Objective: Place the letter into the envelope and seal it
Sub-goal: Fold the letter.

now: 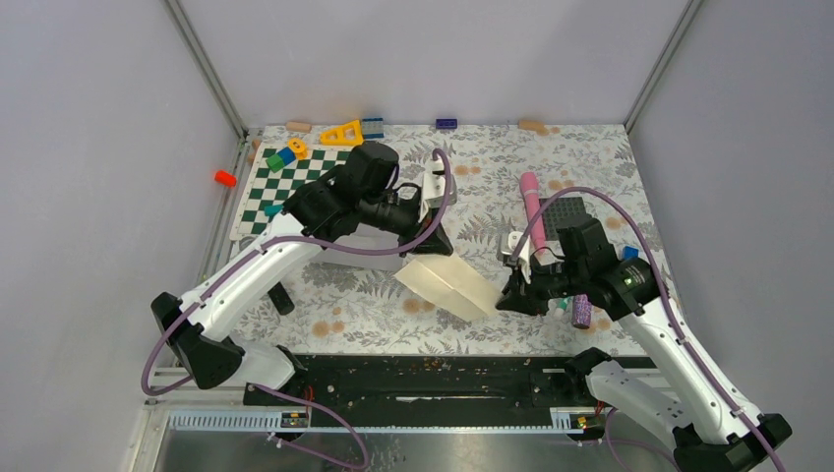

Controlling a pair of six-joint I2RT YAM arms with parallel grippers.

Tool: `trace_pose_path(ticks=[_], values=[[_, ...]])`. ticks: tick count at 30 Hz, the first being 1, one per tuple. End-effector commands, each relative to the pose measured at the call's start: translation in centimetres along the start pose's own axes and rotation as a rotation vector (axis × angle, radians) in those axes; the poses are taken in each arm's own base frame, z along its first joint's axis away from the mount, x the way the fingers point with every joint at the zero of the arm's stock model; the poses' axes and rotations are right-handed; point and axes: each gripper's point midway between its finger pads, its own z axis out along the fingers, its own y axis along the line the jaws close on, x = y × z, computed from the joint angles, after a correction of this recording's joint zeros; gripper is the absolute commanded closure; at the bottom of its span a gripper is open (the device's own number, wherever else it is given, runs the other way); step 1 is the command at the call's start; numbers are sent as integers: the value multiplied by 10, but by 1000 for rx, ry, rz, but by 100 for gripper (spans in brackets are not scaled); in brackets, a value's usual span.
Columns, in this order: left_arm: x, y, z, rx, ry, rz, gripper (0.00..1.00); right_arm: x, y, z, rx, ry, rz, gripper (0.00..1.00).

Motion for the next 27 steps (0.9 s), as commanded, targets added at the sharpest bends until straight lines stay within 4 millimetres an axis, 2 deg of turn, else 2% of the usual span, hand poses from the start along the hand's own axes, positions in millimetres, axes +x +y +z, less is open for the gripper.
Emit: trace_pose_path(ticks=[1, 2, 3, 4, 5, 6, 7, 8, 9, 10, 11, 12, 15, 21, 27], values=[[-23, -1, -14, -37, -63, 83, 100, 6, 1, -1, 14, 19, 7, 48], [-24, -1, -14, -38, -64, 84, 100, 6, 1, -2, 20, 21, 7, 46], [-24, -2, -14, -37, -65, 85, 100, 7, 1, -2, 18, 26, 5, 59], [-24, -2, -15, -38, -66, 86, 100, 7, 1, -2, 17, 27, 0, 86], [-25, -2, -15, -39, -68, 87, 100, 8, 1, -2, 19, 30, 4, 100], [-25, -2, -16, -39, -68, 88, 100, 8, 1, -2, 17, 30, 7, 100], [-25, -3, -16, -41, -70, 91, 100, 8, 1, -2, 17, 31, 6, 97], [-25, -3, -16, -39, -70, 90, 100, 8, 0, -2, 18, 30, 6, 80], [-25, -3, -17, -38, -70, 90, 100, 7, -1, -1, 23, 30, 5, 55], [-24, -4, -16, -36, -69, 89, 100, 6, -3, -2, 32, 27, 2, 37], [-24, -4, -16, -32, -70, 89, 100, 3, -5, -3, 47, 21, -1, 25], [-24, -5, -16, -27, -70, 88, 100, -1, -8, -4, 64, 9, -2, 17], [-21, -7, -13, -3, -68, 82, 100, -20, -16, -7, 110, -53, -15, 1], [-19, -10, -7, 45, -65, 64, 100, -59, -29, -6, 134, -171, -23, 0], [-16, -13, -3, 61, -58, 60, 100, -74, -40, 1, 116, -185, -5, 1]])
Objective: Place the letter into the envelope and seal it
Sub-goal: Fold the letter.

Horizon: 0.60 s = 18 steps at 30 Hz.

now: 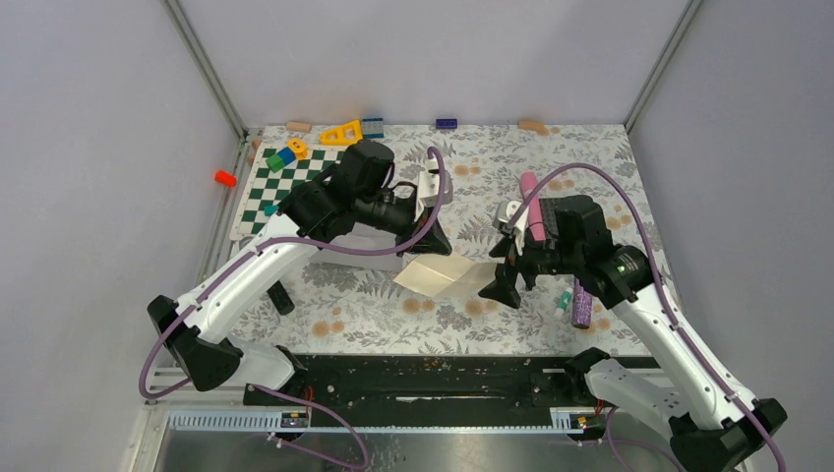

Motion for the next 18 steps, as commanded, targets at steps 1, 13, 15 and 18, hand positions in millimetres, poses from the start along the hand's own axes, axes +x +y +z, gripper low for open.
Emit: trace_pose_path(ticks=[1, 13, 15, 18], values=[[-11, -7, 2, 40, -37, 49, 100, -32, -5, 4, -12, -78, -28, 0], [-6, -13, 10, 83, -26, 35, 100, -31, 6, 10, -105, -94, -86, 3], [-6, -14, 11, 89, -26, 31, 100, -28, 13, 10, -152, -86, -85, 11], [-8, -14, 9, 86, -30, 32, 100, -19, 24, 10, -220, -50, -69, 18]])
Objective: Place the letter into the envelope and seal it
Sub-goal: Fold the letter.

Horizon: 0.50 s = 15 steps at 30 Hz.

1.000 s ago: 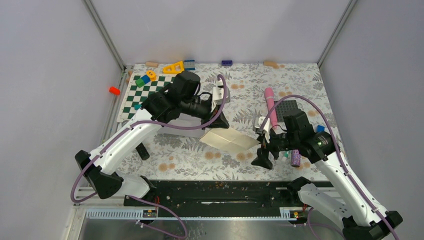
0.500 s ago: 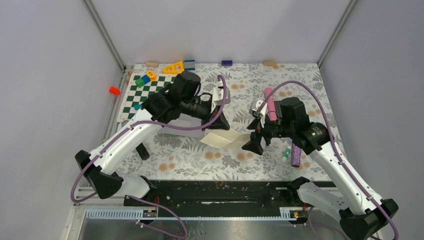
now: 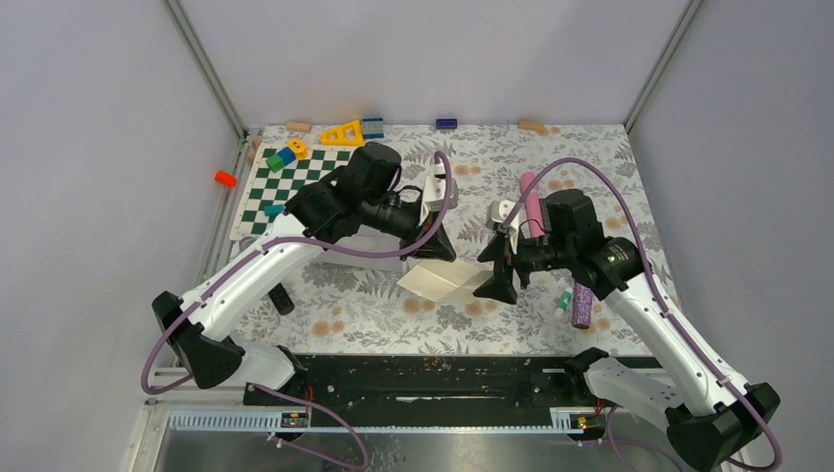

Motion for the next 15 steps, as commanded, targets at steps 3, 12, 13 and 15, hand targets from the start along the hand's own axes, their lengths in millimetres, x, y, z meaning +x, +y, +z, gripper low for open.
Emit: trace_pose_path(ticks=[3, 12, 13, 15], values=[[-11, -8, -1, 38, -40, 41, 100, 3, 23, -2, -124, 10, -54, 28], [-10, -8, 0, 44, -35, 36, 100, 11, 27, -2, -138, 23, -59, 92], [-10, -8, 0, 44, -35, 36, 100, 12, 27, -2, -140, 23, -60, 98], [-9, -7, 1, 46, -34, 36, 100, 13, 29, -2, -144, 23, -57, 100]])
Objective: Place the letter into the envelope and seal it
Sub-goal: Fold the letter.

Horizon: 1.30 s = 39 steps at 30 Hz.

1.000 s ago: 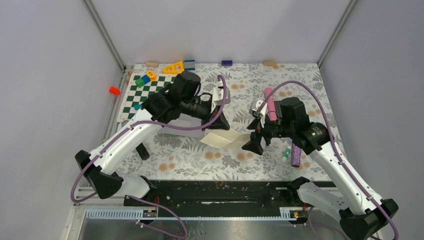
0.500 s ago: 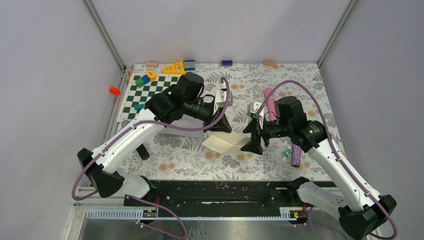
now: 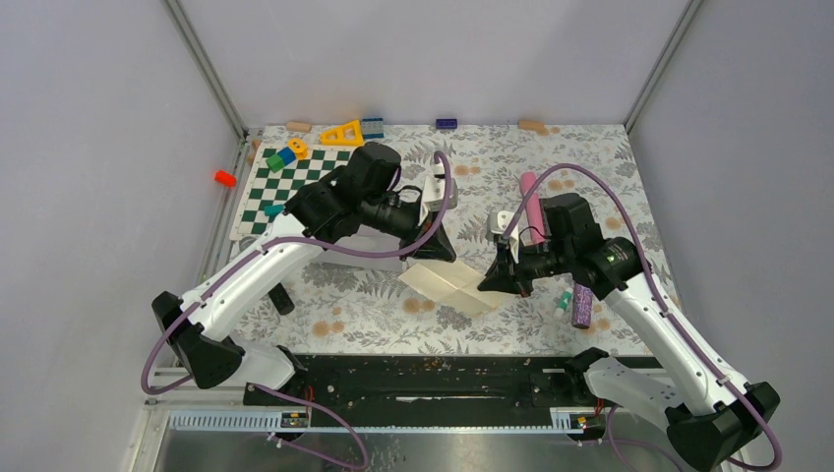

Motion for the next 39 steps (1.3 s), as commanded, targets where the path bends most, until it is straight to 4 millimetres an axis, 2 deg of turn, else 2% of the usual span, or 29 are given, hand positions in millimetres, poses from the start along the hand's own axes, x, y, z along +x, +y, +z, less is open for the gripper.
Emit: trace_pose_path(ticks=[1, 2, 3, 5, 6, 7, 13, 20, 23, 28, 36, 39], values=[[-9, -5, 1, 36, -31, 36, 100, -3, 13, 0, -52, -23, -24, 100], [-8, -5, 2, 36, -30, 35, 98, -4, 14, -1, -54, -26, -24, 100], [-9, -4, 2, 32, -29, 34, 88, -4, 15, -1, -58, -30, -25, 100], [-9, 1, 2, 9, -25, 28, 52, -7, 17, -2, -64, -38, -20, 100], [-11, 4, 1, -11, -28, 25, 20, -8, 19, -3, -68, -43, -14, 100], [-13, 7, 0, -33, -34, 25, 4, -9, 20, -3, -71, -48, -13, 100], [-37, 18, -28, -166, -116, 44, 1, -15, 18, -5, -46, -72, 11, 100], [-37, 17, -42, -244, -129, 88, 1, -26, 7, -8, -12, -131, 59, 100], [-25, 13, -35, -202, -113, 85, 1, -32, 0, -10, 16, -166, 74, 100], [-1, 14, -9, -164, -47, 89, 1, -39, -5, -16, 38, -214, 98, 100], [15, 13, 19, -91, 37, 80, 2, -41, 1, -20, 12, -238, 105, 100], [21, 7, 27, -59, 71, 86, 7, -43, 1, -22, 12, -243, 107, 100]])
